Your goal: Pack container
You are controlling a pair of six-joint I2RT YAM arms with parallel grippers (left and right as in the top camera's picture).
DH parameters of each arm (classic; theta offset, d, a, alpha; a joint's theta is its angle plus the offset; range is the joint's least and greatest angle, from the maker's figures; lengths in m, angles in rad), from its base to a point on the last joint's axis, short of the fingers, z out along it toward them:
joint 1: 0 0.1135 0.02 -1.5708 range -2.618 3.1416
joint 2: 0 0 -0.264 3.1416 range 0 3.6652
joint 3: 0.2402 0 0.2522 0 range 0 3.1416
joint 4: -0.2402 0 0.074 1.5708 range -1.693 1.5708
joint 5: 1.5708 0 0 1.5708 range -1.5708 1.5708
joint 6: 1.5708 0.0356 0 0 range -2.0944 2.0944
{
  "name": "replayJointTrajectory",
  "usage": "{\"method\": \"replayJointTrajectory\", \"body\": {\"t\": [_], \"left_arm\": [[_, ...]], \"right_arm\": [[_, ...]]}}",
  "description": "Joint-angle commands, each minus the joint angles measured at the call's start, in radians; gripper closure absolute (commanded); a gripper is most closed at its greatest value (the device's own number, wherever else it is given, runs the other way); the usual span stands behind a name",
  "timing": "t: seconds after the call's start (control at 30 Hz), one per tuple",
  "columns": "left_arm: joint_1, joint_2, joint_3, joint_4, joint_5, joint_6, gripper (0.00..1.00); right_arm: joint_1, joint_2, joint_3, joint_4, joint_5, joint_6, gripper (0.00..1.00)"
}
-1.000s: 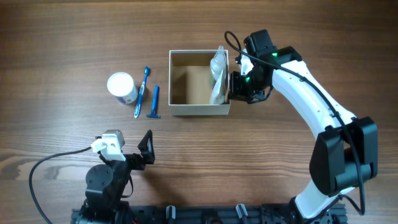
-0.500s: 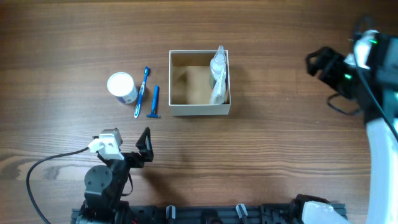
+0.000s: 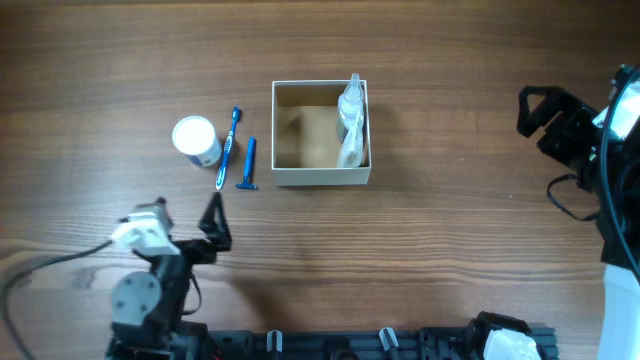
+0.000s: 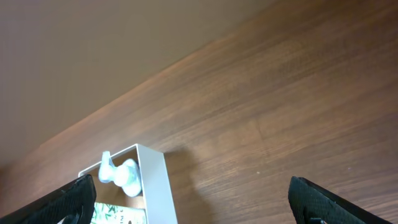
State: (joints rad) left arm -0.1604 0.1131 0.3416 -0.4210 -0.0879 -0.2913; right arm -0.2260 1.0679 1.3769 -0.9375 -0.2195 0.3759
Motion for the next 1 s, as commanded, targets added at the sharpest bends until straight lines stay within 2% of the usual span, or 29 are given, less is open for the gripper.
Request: {"method": "replayJointTrajectory", "body": {"t": [0.0,0.1,0.23,0.33,0.4,0.63,0.83,0.97], "left_arm": [[0.008,0.305,0.297,-0.124,-0.161,-0.009,0.00],[0.008,0.512,0.454,-0.197,-0.179,-0.008,0.00],[0.038,0.903,0.741,-0.275,-0.179,-0.007,0.00],[0.059,1.109,0.873,-0.300,-0.178,-0.005,0.00],[0.059,1.222,0.896,-0.294,-0.183,0.031,0.00],[0.069,1.377,0.896,-0.269,-0.187,0.048,0.00],[0.123,1.435,0.896,-0.303,-0.183,0.047,0.00],[0.177,1.438,0.896,-0.328,-0.106,0.048,0.00]], "right_arm": [[-0.003,0.052,0.005,0.002,0.010,-0.009,0.00],[-0.003,0.083,0.005,0.002,0.010,-0.009,0.00],[-0.003,0.152,0.005,0.002,0.010,-0.009,0.00],[-0.003,0.206,0.005,0.003,0.010,-0.009,0.00],[-0.003,0.259,0.005,0.003,0.010,-0.009,0.00],[-0.003,0.388,0.005,0.003,0.010,-0.009,0.00],[-0.003,0.478,0.005,0.004,0.010,-0.009,0.00],[-0.003,0.507,0.005,0.004,0.010,-0.009,0.00]]}}
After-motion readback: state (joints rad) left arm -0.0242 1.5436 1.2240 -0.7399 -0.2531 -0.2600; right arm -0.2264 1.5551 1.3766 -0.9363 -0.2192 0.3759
